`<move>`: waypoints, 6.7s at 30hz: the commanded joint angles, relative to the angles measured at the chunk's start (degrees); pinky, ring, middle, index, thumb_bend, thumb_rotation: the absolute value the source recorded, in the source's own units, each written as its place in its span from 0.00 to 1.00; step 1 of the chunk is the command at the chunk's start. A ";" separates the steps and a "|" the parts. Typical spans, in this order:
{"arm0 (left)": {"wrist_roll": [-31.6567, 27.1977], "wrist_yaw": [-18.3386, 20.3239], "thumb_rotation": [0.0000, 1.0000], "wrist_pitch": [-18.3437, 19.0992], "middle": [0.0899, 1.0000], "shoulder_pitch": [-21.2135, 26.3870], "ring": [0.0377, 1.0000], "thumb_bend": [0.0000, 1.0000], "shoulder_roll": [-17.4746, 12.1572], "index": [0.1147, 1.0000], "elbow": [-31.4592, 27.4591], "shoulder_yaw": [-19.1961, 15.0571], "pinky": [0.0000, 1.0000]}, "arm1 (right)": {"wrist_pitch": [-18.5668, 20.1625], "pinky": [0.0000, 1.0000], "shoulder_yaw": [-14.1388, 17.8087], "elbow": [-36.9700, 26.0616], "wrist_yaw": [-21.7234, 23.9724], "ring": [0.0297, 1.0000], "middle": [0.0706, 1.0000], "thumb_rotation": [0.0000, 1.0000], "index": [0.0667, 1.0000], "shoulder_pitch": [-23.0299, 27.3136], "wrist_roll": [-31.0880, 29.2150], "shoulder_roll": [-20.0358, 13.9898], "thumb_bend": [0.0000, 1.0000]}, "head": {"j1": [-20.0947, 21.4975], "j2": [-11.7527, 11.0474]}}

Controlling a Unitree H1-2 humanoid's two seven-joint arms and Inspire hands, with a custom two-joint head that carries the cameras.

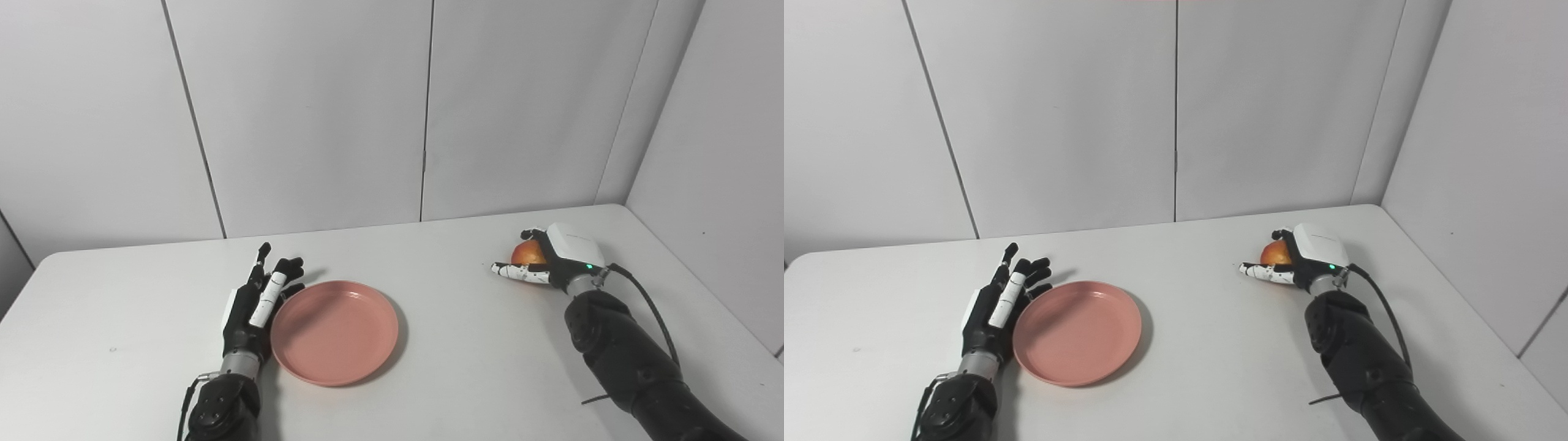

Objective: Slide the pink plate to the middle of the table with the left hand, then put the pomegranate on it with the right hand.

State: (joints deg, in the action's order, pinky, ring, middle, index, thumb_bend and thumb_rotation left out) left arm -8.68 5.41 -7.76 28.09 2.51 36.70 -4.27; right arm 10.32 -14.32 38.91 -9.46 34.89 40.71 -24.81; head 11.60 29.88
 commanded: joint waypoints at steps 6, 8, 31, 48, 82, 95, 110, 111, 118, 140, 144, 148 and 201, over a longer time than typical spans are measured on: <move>-0.28 0.12 0.64 2.54 0.73 -3.87 0.78 0.86 1.05 0.99 1.56 0.37 0.72 | -0.01 0.51 -0.56 -1.75 0.33 0.64 0.71 0.72 0.73 -0.03 -1.45 0.34 0.77 | -0.32 0.65; -0.17 0.09 0.65 2.70 0.73 -3.95 0.78 0.87 1.02 0.99 1.28 0.47 0.72 | -0.41 0.50 -0.82 -1.44 0.05 0.62 0.70 0.68 0.72 -0.08 -1.45 0.29 0.76 | -0.32 0.65; -0.33 0.37 0.65 2.37 0.74 -3.76 0.78 0.88 1.32 1.00 2.01 0.49 0.70 | -2.75 0.19 -2.35 -4.69 -0.86 0.23 0.40 0.00 0.45 -0.66 -2.44 -1.71 0.53 | -1.79 0.30; 0.64 -0.96 0.66 1.16 0.75 -3.33 0.78 0.86 2.16 0.99 3.17 0.95 0.69 | -2.71 0.18 0.23 -21.98 3.20 0.21 0.39 0.00 0.46 -0.40 -2.40 -0.14 0.53 | -4.58 0.04; 1.52 -2.11 0.69 0.00 0.73 -4.20 0.78 0.86 3.69 1.00 3.29 1.75 0.70 | -2.30 0.24 -0.44 -41.04 10.79 0.28 0.38 0.00 0.49 -3.82 -2.92 13.02 0.52 | -10.23 -1.48; 1.25 -1.95 0.72 -0.80 0.75 -3.86 0.78 0.87 3.90 1.00 4.35 1.76 0.68 | -2.79 0.19 -4.43 -36.84 10.43 0.23 0.36 0.00 0.48 -3.56 1.81 18.04 0.52 | -10.62 -1.28; 0.27 -1.62 0.72 -1.00 0.73 -3.24 0.78 0.88 4.44 1.00 5.50 1.18 0.70 | -2.24 0.15 -8.14 -31.55 12.95 0.19 0.43 0.00 0.44 -3.45 3.84 18.98 0.53 | -11.36 -1.72; 0.17 -1.62 0.72 -0.81 0.73 -3.26 0.78 0.89 4.54 0.99 5.35 1.07 0.70 | -1.94 0.15 -8.21 -31.50 13.40 0.19 0.43 0.00 0.44 -3.37 3.86 19.08 0.53 | -11.27 -1.43; -0.11 -1.74 0.73 -0.08 0.70 -2.59 0.77 0.92 4.94 0.99 5.41 0.49 0.68 | 0.81 0.15 -9.41 -30.32 15.83 0.18 0.43 0.00 0.44 -2.41 6.72 19.45 0.53 | -11.44 -0.37; -0.44 -1.33 0.74 -0.16 0.71 -2.45 0.79 0.92 5.63 1.00 5.02 0.75 0.74 | 1.55 0.21 -12.67 -23.64 17.45 0.26 0.36 0.00 0.48 1.41 9.42 18.90 0.52 | -11.97 1.46; -0.42 -0.96 0.75 -1.01 0.92 -2.21 0.87 0.92 5.45 1.00 5.84 0.86 0.73 | 1.55 0.34 -13.09 -24.56 18.43 0.43 0.52 0.26 0.53 0.98 9.39 18.36 0.68 | -12.08 0.84; -0.26 -0.91 0.79 -0.98 0.99 -2.15 0.90 0.91 5.40 1.00 6.11 0.92 0.74 | 1.41 0.40 -13.17 -25.52 18.95 0.53 0.62 0.56 0.62 0.58 9.06 17.88 0.92 | -12.05 0.51; 8.57 -11.63 0.79 -16.63 0.93 -4.69 0.95 0.87 4.74 0.96 3.16 2.20 0.97 | -27.35 0.90 17.49 -9.64 8.03 0.89 0.87 1.00 0.86 -7.75 -43.51 25.25 0.89 | -11.99 -1.33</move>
State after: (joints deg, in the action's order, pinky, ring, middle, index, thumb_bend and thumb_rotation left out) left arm -1.27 -5.37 -22.70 27.33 7.34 37.36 -2.33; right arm -13.86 2.60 29.49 -2.41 25.32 -1.35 0.42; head -0.26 28.48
